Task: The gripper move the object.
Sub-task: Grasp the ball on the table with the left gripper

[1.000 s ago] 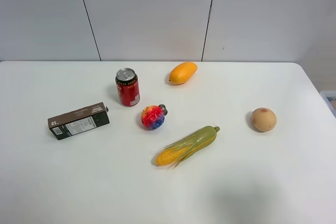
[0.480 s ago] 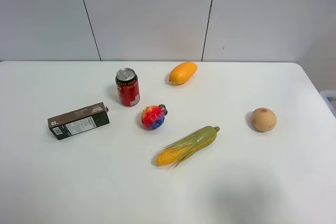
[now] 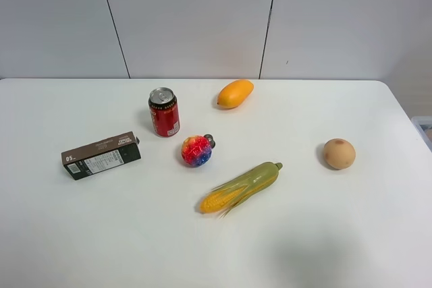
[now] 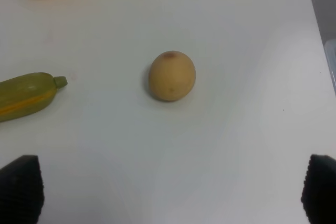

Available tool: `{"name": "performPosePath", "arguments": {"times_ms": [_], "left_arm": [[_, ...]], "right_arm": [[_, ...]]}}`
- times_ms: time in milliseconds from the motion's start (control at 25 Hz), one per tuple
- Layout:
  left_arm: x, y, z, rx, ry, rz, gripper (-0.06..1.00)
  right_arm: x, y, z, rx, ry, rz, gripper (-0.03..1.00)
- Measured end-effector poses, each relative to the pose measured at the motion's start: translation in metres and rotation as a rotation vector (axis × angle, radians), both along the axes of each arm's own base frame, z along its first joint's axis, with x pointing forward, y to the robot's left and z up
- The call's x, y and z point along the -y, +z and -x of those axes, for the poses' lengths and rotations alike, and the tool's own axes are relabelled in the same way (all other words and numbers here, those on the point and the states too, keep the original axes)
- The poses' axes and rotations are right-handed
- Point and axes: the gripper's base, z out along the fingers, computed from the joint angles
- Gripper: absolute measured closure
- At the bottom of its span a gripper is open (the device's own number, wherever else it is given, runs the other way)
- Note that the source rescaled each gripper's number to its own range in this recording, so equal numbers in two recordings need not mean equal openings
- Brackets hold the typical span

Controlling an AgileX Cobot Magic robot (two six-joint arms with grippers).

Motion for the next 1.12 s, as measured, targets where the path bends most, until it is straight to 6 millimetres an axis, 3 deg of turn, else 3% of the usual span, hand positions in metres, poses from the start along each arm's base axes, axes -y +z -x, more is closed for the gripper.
{"name": "performPosePath", "arguments": {"times_ms": [560,880,1120], "left_arm": [[0.005,0.0,0.0,0.008,-0.036,0.045,-0.06],[0.017,0.023,0.009,0.098,-0.141,0.103,-0.06],[0.017,0.026,-0.014,-0.025,-0.159,0.152,-0.06]], "right_arm": [[0.0,0.0,0.0,0.0,0.0,0.0,-0.03],[0.0,0.0,0.0,0.0,0.0,0.0,-0.03],[0.0,0.0,0.0,0.0,0.0,0.0,-0.03]]}}
